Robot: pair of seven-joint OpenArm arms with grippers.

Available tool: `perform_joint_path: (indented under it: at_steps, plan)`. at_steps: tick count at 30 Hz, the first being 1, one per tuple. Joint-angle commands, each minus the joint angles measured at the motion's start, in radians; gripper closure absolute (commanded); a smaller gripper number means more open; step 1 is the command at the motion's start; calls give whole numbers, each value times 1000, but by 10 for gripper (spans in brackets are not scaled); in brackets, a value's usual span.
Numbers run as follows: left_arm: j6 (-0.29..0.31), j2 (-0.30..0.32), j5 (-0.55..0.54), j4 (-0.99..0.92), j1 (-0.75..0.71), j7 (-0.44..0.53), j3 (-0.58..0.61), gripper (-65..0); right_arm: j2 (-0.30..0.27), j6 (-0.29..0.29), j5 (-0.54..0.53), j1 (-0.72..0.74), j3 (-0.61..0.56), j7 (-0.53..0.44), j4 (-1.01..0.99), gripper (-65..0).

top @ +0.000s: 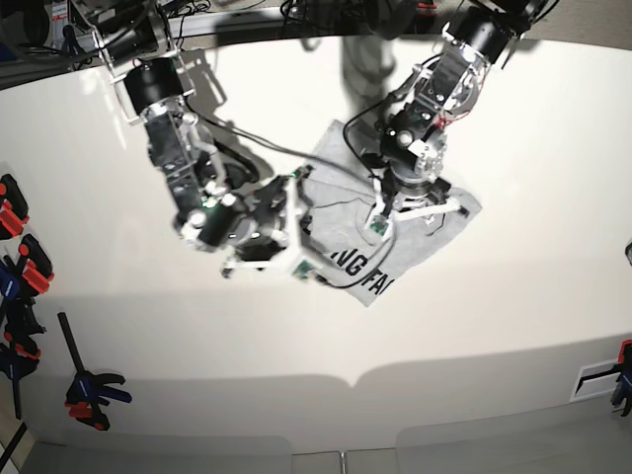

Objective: Fold the T-shirt properly
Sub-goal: 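Lower the bundled shirt onto the table with both grippers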

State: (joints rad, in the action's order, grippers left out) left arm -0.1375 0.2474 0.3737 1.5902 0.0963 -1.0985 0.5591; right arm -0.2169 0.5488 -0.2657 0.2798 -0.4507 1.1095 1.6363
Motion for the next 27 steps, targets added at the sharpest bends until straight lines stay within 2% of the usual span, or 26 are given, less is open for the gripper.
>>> perform_joint_path:
  at_steps: [1, 6, 10, 12, 15, 20, 22, 27]
  plan:
    - [-2, 0, 17, 16, 14, 5, -3, -110, 6, 4, 6, 25, -10, -12, 17, -252]
    - [-2, 0, 17, 16, 14, 15, -3, -110, 37, 5, 9, 25, -43, -7, 17, -252]
    - [-2, 0, 17, 16, 14, 14, -3, -110, 39, 5, 9, 24, -43, -2, 17, -236]
    - [-2, 0, 17, 16, 14, 14, -3, -110, 40, 5, 9, 24, -43, -3, 17, -166]
    - [-2, 0, 20, 16, 14, 12, -3, -110, 40, 5, 9, 24, -43, 3, 17, -3]
    - [-2, 0, 185, 23, 14, -66, -3, -110, 40, 5, 9, 25, -43, 15, 39, 0]
    - [-19, 0, 202, 27, 14, -98, -3, -110, 40, 5, 9, 25, -43, 15, 55, 0]
    - [-20, 0, 230, 28, 11, -143, -2, -110, 40, 3, 0, 24, -43, 21, 99, 0]
